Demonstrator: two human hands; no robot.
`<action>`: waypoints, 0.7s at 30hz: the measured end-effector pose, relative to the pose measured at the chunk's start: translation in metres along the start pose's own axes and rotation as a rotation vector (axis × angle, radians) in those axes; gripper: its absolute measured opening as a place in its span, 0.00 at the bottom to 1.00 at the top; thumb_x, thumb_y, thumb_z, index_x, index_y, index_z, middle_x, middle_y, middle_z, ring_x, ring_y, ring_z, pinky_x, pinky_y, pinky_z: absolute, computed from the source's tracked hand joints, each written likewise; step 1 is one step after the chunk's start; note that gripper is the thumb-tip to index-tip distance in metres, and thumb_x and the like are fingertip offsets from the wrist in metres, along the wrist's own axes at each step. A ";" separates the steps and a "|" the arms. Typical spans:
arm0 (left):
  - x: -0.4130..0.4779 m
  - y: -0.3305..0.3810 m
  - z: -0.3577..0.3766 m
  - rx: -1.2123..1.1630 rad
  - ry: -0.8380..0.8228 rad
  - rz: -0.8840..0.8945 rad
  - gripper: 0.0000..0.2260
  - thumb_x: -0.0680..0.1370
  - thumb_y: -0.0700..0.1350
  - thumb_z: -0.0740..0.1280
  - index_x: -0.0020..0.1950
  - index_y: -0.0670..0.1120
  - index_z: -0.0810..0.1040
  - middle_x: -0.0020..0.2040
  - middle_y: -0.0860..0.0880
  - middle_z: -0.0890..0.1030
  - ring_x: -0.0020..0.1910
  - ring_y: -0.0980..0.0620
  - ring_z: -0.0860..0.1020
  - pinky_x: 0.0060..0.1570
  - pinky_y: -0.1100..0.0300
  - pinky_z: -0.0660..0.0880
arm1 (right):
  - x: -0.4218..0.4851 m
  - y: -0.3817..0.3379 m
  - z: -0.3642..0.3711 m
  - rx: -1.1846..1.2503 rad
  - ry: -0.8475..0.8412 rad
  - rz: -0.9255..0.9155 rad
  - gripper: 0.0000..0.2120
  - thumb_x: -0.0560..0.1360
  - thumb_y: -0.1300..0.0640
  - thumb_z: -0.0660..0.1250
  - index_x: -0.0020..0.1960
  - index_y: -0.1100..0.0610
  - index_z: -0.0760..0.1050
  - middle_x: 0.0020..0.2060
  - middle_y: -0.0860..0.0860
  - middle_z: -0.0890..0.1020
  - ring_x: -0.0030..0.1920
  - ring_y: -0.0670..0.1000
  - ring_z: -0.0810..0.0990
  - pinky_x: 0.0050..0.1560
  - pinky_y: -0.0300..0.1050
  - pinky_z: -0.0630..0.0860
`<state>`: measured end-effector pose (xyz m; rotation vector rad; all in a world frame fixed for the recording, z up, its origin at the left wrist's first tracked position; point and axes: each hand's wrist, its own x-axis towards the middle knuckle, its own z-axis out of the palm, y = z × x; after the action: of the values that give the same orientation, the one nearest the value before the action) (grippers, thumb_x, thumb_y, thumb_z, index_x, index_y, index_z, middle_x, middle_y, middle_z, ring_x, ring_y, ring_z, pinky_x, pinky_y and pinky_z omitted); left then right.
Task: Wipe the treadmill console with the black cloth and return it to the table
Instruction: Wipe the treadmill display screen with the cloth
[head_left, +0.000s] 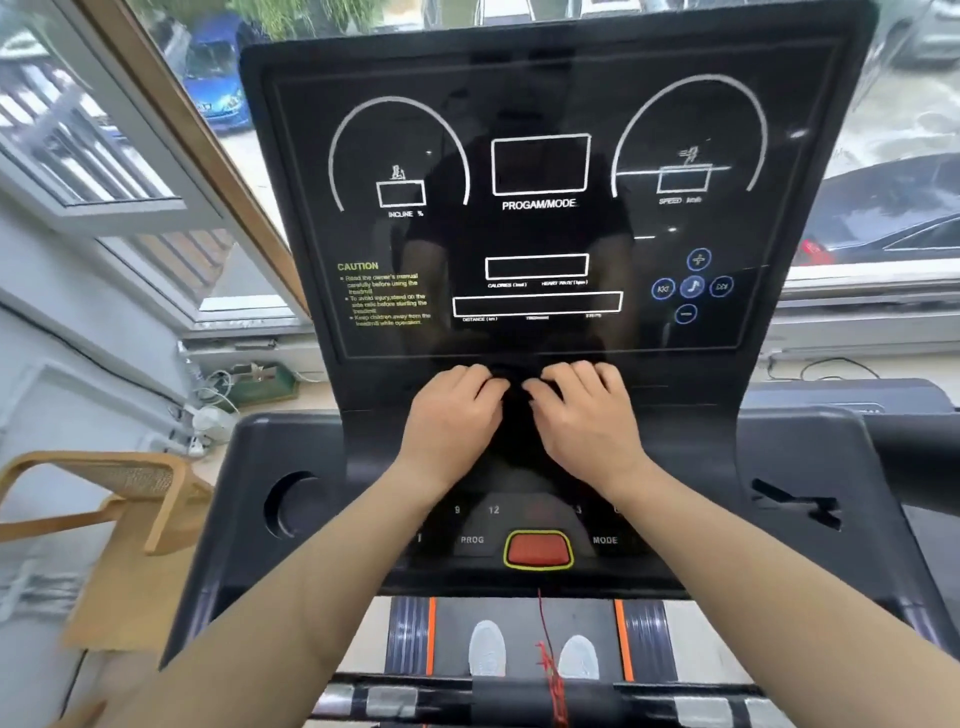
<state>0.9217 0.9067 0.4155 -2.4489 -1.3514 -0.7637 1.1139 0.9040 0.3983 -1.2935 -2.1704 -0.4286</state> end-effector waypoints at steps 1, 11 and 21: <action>0.009 0.015 0.007 -0.016 0.000 0.014 0.06 0.77 0.39 0.68 0.51 0.43 0.84 0.42 0.47 0.81 0.39 0.45 0.79 0.39 0.53 0.76 | -0.008 0.015 -0.007 -0.023 -0.004 0.020 0.10 0.78 0.58 0.64 0.54 0.56 0.83 0.46 0.54 0.82 0.43 0.58 0.79 0.46 0.54 0.72; 0.062 0.098 0.045 -0.072 -0.035 0.110 0.05 0.76 0.38 0.70 0.49 0.45 0.84 0.41 0.47 0.79 0.36 0.46 0.78 0.35 0.53 0.76 | -0.045 0.080 -0.043 -0.142 0.006 0.281 0.09 0.72 0.60 0.68 0.50 0.59 0.83 0.46 0.55 0.83 0.45 0.59 0.77 0.45 0.53 0.69; -0.006 -0.009 -0.009 -0.048 -0.049 -0.049 0.12 0.69 0.35 0.71 0.52 0.42 0.85 0.47 0.44 0.83 0.43 0.45 0.81 0.43 0.53 0.76 | 0.007 -0.048 -0.002 0.055 -0.087 0.233 0.12 0.72 0.63 0.67 0.54 0.61 0.82 0.50 0.57 0.82 0.49 0.60 0.79 0.49 0.54 0.74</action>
<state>0.9086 0.9032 0.4197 -2.4953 -1.4317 -0.7609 1.0700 0.8851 0.4054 -1.5373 -2.0532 -0.2213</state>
